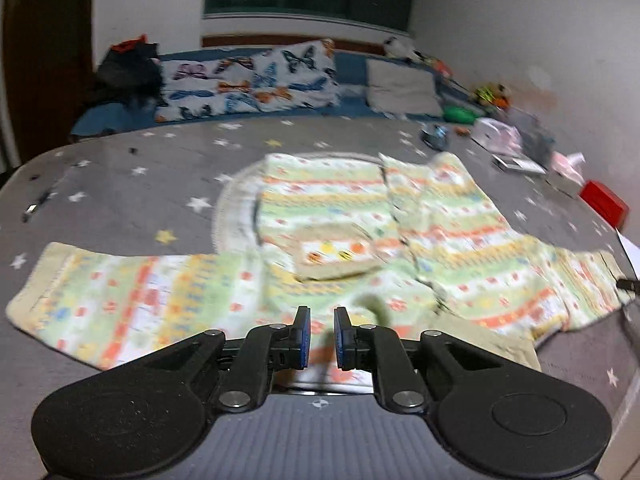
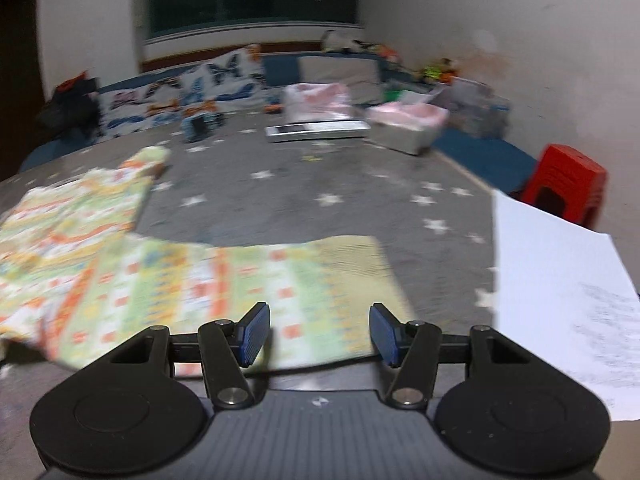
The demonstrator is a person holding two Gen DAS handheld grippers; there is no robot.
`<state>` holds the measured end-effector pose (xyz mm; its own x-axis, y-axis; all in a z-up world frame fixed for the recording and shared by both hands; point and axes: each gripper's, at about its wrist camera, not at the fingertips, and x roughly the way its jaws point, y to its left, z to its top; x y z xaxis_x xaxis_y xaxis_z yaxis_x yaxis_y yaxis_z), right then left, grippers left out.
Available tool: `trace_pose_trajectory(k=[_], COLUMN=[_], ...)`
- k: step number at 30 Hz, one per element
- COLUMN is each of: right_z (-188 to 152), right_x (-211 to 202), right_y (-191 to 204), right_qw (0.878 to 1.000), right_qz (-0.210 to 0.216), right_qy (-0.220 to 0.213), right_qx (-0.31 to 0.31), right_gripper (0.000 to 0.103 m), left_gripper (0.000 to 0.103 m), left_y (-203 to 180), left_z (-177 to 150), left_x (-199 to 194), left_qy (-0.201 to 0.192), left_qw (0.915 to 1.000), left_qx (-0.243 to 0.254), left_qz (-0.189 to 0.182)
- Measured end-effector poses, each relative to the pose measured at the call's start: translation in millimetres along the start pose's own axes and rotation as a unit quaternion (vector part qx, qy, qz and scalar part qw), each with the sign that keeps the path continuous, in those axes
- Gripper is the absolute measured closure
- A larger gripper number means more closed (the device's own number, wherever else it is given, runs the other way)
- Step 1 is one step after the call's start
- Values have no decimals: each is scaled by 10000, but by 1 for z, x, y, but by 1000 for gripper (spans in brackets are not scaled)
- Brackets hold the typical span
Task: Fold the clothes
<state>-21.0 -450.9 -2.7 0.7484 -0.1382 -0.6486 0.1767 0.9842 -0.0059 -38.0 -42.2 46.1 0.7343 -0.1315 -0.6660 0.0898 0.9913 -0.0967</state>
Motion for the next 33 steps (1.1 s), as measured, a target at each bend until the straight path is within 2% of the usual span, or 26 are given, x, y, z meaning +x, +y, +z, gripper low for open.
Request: trace_pose_trajectory(k=[3, 5, 6, 9, 10, 15, 19, 21, 23, 24, 27, 30, 31, 33], right_z=[0, -1, -2, 0, 2, 13, 23, 22, 21, 21, 29, 37, 39, 43], right_x=[8, 12, 12, 13, 14, 15, 17, 26, 32, 31, 17, -4, -10, -20], right_y=[-14, -18, -18, -15, -15, -15, -21, -23, -24, -22, -15, 5, 14, 38], right_qw=[9998, 9997, 9997, 9998, 9999, 9999, 9997, 9997, 9995, 9992, 9989, 9984, 9977, 9941], right_qz=[-83, 4, 24, 108, 110, -16, -191, -249, -279, -355, -377, 9, 202, 659], right_qy=[53, 98, 92, 74, 84, 3, -110, 4, 84, 63, -93, -267, -312, -353], right_qx=[152, 245, 212, 117, 91, -100, -67, -48, -116, -168, -279, -493, -575, -782], right_gripper=[47, 47, 51, 82, 88, 93, 93, 92, 87, 81, 78, 75, 68, 63], left_gripper=[89, 89, 89, 89, 89, 89, 89, 86, 84, 84, 84, 84, 84, 84], left_y=[-9, -9, -9, -9, -9, -10, -10, -9, -8, -8, -8, -10, -11, -14], left_z=[-6, -10, -11, -14, -15, -17, -18, -18, -18, -18, -18, -18, -17, -17], left_x=[4, 8, 10, 16, 16, 16, 17, 16, 15, 13, 8, 5, 6, 9], left_qy=[103, 178, 214, 307, 320, 349, 334, 340, 361, 369, 339, 280, 282, 288], left_qw=[9998, 9996, 9995, 9992, 9991, 9988, 9985, 9984, 9983, 9982, 9979, 9973, 9972, 9970], left_qx=[139, 213, 230, 241, 254, 338, 422, 439, 431, 443, 527, 630, 644, 673], left_qz=[-83, -59, -50, -64, -60, -63, -88, -111, -149, -165, -190, -252, -257, -270])
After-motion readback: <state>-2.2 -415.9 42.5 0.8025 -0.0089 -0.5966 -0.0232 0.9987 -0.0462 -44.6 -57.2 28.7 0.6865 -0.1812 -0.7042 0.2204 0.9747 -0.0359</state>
